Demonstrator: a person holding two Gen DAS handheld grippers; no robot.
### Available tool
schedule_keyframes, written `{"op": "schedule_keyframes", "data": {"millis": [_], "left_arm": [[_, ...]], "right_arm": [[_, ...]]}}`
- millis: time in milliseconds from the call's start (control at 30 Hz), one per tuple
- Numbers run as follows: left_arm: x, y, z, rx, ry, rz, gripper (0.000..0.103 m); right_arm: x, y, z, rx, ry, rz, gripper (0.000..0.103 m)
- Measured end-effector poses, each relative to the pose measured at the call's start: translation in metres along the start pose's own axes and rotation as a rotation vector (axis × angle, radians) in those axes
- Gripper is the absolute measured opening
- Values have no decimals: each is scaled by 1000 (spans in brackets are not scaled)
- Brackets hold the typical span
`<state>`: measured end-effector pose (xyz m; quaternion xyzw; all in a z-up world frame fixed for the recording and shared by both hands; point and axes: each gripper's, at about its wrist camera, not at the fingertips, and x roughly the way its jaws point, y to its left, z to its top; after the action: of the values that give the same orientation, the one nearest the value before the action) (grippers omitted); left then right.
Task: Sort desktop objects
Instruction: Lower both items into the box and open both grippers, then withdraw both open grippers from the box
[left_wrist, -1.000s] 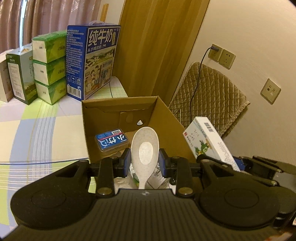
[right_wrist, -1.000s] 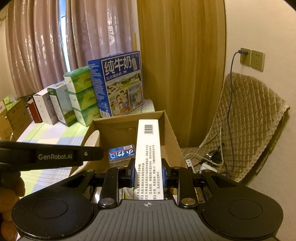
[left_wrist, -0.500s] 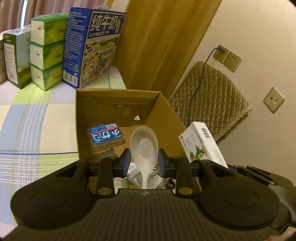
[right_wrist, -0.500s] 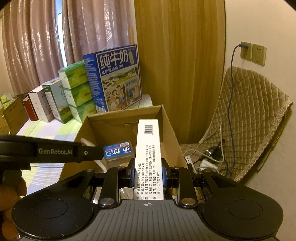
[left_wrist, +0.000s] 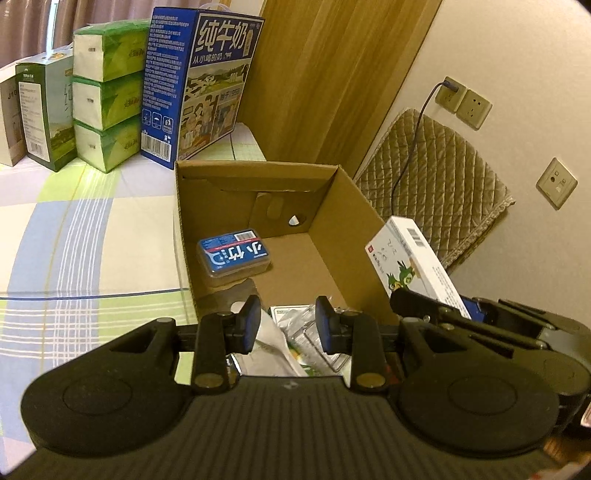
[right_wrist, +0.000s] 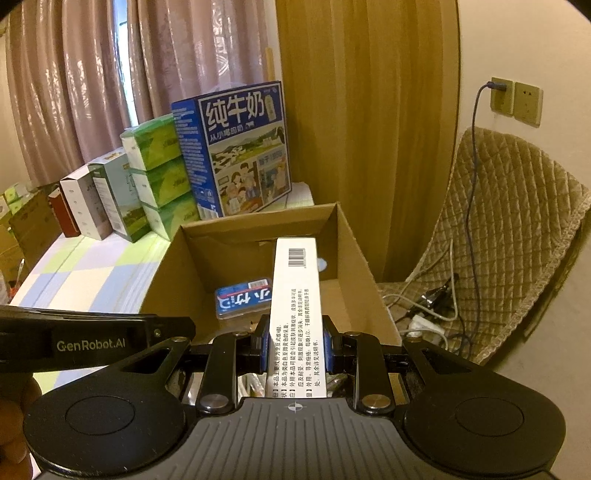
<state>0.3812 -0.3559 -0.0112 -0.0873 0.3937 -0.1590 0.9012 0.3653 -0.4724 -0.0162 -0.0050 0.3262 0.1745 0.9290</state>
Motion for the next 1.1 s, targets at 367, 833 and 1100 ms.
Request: {"op": "schedule_keyframes", "data": {"millis": [367,833,1100], "left_arm": [[-9,1,-2,42,-2,8,36],[-54,3,-28,88,-36,32,91],[-100,-5,-56,129,-73,56,102]], "right_arm": [[8,0,4,49,2,77,35],[-56,-10,-20,135,-46,27,83],[-113,-3,-57,83,-40,-81,101]]}}
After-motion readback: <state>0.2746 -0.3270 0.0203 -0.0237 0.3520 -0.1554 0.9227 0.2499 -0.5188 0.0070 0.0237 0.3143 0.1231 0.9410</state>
